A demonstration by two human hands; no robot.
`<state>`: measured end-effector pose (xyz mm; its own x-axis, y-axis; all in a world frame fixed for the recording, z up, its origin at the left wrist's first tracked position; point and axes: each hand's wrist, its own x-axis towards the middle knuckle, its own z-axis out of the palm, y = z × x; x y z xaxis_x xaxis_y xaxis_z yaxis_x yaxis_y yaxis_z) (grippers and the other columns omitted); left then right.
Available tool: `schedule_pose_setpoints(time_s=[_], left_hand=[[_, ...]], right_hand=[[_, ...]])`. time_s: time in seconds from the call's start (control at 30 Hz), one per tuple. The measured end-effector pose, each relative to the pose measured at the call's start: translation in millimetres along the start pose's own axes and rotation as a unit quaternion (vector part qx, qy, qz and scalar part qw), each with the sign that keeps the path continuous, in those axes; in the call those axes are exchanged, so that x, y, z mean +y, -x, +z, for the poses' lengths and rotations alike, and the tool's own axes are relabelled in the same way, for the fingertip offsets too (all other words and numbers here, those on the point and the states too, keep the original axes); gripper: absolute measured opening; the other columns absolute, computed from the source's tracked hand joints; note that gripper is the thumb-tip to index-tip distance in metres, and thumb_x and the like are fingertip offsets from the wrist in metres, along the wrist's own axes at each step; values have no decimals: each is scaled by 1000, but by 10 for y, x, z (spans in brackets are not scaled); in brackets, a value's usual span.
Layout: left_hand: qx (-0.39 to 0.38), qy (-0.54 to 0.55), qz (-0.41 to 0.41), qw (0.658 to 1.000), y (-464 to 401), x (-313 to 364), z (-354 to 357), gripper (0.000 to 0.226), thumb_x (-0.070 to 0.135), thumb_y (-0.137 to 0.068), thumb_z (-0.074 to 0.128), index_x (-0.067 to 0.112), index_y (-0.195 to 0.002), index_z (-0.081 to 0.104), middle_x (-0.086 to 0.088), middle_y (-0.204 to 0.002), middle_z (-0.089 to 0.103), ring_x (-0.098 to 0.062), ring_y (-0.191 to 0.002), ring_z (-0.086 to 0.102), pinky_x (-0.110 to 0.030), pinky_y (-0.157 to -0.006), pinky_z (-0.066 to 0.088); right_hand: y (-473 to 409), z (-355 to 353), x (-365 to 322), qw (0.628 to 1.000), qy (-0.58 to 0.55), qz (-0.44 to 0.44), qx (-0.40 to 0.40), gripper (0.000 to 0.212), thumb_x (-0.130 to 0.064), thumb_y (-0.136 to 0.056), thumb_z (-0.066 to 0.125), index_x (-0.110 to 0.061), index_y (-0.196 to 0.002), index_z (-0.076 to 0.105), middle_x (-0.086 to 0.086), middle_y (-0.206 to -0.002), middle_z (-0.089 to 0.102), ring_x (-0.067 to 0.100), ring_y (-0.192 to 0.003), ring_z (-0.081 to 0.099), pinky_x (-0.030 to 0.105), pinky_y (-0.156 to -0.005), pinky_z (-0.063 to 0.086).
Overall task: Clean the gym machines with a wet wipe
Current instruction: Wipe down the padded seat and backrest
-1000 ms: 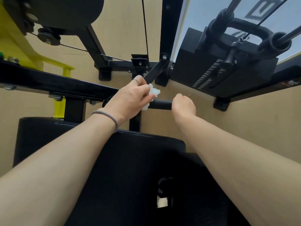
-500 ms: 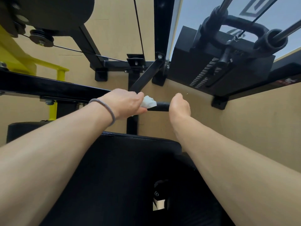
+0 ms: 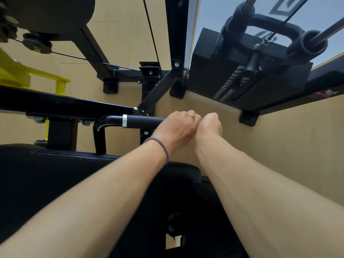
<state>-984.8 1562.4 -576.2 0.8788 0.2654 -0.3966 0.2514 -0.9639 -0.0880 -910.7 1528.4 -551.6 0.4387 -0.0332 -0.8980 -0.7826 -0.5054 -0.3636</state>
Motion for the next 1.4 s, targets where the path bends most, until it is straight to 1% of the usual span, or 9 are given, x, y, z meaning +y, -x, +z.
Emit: schedule_pose_setpoints(time_s=[0.13, 0.23, 0.47, 0.6, 0.8, 0.97, 1.17, 1.3, 1.4], left_hand=[[32, 26, -18, 999, 410, -484, 17, 33, 37, -102, 33, 11, -113, 50, -7, -104, 62, -25, -86, 66, -31, -66, 38], [44, -20, -33, 998, 854, -790, 94, 28, 37, -99, 46, 10, -106, 50, -9, -93, 61, -26, -74, 62, -34, -65, 42], [-12, -90, -127, 988, 1290, -990, -8, 28, 31, -103, 42, 9, -120, 42, -9, -108, 62, -28, -91, 62, -38, -83, 48], [-25, -99, -202, 974, 1489, -858, -345, 18, 13, -101, 36, 11, -116, 46, -12, -108, 62, -30, -94, 62, -38, -79, 44], [14, 65, -259, 963, 1866, -148, -735, 24, 16, -100, 47, 13, -124, 45, -12, -118, 56, -30, -100, 61, -37, -71, 43], [22, 238, -327, 914, 2541, 643, -800, 16, 23, -102, 44, 16, -116, 46, -8, -113, 52, -30, -92, 61, -44, -74, 55], [-60, 346, -407, 843, 3413, 1463, -509, 30, 40, -98, 29, 19, -92, 48, 3, -89, 53, -19, -77, 56, -36, -66, 45], [-97, 289, -381, 873, 3973, 2035, -205, 70, 58, -72, -5, 23, -99, 50, 5, -83, 47, -18, -76, 52, -37, -63, 45], [-137, 245, -335, 899, 4324, 2555, -62, 34, 47, -100, 14, 32, -116, 40, 4, -91, 43, -19, -86, 48, -41, -70, 50]], right_hand=[[64, 137, 32, 997, 68, -13, -42, 41, -39, -104, 28, -9, -110, 56, 10, -116, 64, 29, -102, 61, 39, -96, 48], [233, 146, 38, 989, 133, -32, -55, 51, -41, -107, 24, -8, -130, 55, 11, -118, 59, 29, -106, 56, 39, -98, 44], [515, 48, 173, 960, 233, -152, -13, 53, -43, -107, 19, -15, -136, 54, 8, -127, 59, 25, -111, 58, 42, -103, 47], [842, -17, 294, 947, 254, -195, -11, 52, -39, -107, 19, -14, -139, 50, 9, -134, 57, 27, -117, 55, 42, -104, 44], [1619, -262, 643, 923, 286, -245, -81, 49, -36, -109, 20, -16, -139, 53, 8, -135, 55, 24, -109, 49, 33, -89, 31], [2059, -817, 1156, 890, 325, -304, -103, 45, -40, -106, 24, -18, -122, 60, 5, -120, 61, 24, -106, 57, 41, -94, 45], [2322, -1461, 2071, 783, 452, -390, -174, 32, -34, -103, 31, -17, -88, 52, 6, -104, 61, 21, -87, 56, 35, -65, 40], [2295, -1888, 2827, 747, 498, -384, -217, 34, -33, -104, 29, -15, -93, 55, 5, -104, 61, 25, -95, 59, 38, -72, 42], [2171, -2263, 3308, 745, 512, -370, -216, 39, -36, -104, 26, -15, -100, 59, 5, -106, 62, 25, -97, 59, 42, -82, 47]])
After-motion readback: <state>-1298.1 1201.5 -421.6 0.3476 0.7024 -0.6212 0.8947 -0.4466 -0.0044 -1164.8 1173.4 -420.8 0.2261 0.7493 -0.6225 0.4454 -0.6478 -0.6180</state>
